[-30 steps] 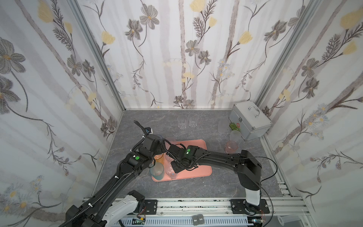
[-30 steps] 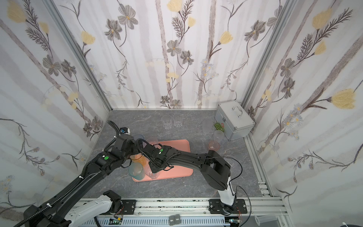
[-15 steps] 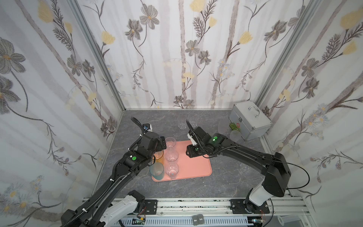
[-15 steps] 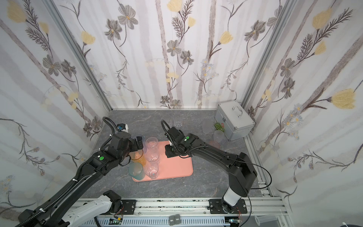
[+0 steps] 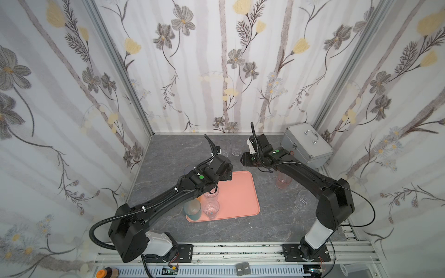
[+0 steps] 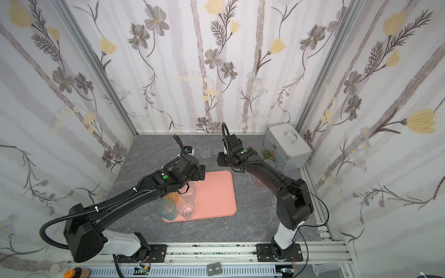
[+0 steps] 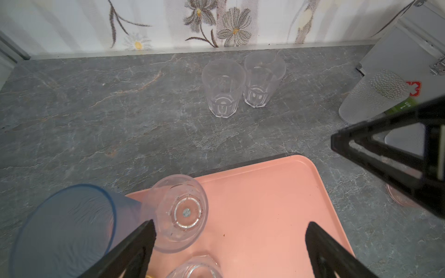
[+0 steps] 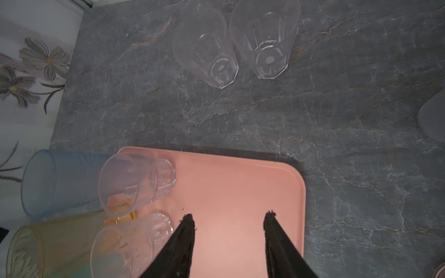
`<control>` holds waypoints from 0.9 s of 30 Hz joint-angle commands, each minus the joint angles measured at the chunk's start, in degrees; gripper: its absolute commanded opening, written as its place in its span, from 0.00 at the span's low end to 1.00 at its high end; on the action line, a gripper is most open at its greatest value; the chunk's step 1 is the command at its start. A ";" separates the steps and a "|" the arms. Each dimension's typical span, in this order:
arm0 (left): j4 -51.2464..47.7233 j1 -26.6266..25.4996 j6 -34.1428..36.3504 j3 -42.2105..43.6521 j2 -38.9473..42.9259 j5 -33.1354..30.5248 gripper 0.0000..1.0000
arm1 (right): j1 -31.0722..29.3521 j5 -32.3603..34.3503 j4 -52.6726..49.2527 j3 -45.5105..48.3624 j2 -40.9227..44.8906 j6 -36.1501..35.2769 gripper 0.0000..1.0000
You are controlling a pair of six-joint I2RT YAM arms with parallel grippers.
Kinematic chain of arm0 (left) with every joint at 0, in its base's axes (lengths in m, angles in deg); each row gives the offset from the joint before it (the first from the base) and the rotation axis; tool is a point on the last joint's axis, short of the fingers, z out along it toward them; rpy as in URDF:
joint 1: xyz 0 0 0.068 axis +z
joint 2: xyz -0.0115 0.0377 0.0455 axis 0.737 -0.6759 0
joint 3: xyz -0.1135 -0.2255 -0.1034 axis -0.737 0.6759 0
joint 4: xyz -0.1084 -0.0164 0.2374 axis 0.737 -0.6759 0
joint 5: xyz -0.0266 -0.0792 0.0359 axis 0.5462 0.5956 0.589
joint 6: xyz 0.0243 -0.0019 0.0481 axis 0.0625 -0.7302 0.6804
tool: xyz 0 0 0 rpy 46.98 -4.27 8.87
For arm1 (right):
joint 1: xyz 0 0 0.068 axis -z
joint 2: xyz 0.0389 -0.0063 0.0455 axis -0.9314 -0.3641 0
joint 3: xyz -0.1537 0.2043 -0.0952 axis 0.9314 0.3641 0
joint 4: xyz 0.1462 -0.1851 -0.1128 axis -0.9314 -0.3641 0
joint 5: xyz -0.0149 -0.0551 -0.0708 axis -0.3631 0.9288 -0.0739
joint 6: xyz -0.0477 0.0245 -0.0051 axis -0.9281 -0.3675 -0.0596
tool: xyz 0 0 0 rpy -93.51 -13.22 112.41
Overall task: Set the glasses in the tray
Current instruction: 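Open the right gripper and withdraw it toward the remaining clear glasses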
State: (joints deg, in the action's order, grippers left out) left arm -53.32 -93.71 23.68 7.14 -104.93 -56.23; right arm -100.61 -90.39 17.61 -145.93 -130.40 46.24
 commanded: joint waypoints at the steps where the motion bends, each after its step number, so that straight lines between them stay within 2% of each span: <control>1: 5.77 -0.17 1.41 -2.24 -4.36 1.03 1.00 | 2.30 2.01 6.06 -3.10 -4.87 1.48 0.48; 9: 14.55 -0.26 2.21 -4.34 -14.29 10.02 1.00 | 6.80 2.02 5.06 -17.61 -19.09 3.23 0.47; 14: 25.62 -0.43 3.35 2.65 -13.79 16.19 1.00 | 7.00 3.81 0.09 -29.64 -29.07 1.91 0.47; 17: 29.27 -0.43 3.88 6.26 -12.49 16.10 1.00 | 7.27 2.75 -0.83 -33.93 -33.22 1.79 0.47; 27: 30.18 -0.52 8.27 9.71 -11.61 18.33 1.00 | 7.89 6.18 -0.66 -39.75 -38.26 0.12 0.42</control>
State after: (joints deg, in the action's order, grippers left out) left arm -25.80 -94.24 30.13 16.50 -116.93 -39.38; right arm -92.96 -85.98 16.22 -184.57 -167.69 47.16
